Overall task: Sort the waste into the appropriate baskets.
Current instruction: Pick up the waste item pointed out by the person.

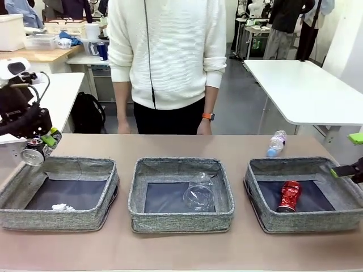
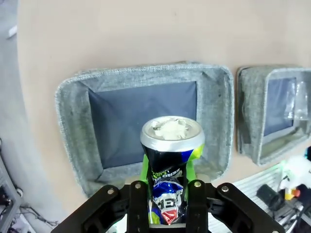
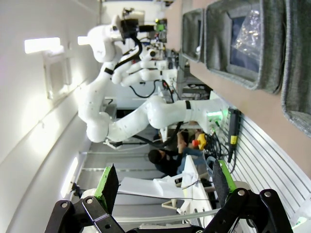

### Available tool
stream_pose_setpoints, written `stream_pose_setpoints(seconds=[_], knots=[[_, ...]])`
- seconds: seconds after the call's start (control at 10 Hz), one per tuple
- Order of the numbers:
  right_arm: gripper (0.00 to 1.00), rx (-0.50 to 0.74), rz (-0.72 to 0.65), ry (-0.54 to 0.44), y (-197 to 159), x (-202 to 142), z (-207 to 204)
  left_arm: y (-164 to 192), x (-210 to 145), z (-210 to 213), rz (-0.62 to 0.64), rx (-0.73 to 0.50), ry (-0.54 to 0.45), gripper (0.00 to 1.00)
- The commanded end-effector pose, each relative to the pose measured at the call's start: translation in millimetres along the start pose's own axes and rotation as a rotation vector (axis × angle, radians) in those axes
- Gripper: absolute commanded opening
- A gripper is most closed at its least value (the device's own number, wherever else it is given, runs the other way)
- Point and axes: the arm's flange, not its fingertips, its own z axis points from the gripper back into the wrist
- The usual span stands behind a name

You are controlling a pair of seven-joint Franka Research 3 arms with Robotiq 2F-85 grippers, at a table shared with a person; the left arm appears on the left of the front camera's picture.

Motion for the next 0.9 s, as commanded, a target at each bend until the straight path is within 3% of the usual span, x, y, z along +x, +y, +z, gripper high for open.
stream_pose_setpoints(seconds=[0.0,0.1,0.2,0.4,0.8], knots=[[1.0,0.02,-0.015,-0.008,7.2,2.4,0.5,3.6,19.9,8.1,0.06,0.019,0.022,0.0],[1.0,0.02,-0.015,-0.008,7.2,2.4,0.5,0.0,0.0,0.0,0.0,0.0,0.0,0.29],[1.0,0.02,-0.015,-0.008,7.2,2.4,0.5,-38.4,-6.9,3.4,-0.036,0.016,0.033,0.29],[1.0,0.02,-0.015,-0.008,7.2,2.4,0.5,-152.2,-37.6,51.1,0.086,0.044,0.097,0.29],[1.0,0.02,-0.015,-0.008,7.2,2.4,0.5,-300.5,-118.8,109.3,-0.15,0.088,0.101,0.29]])
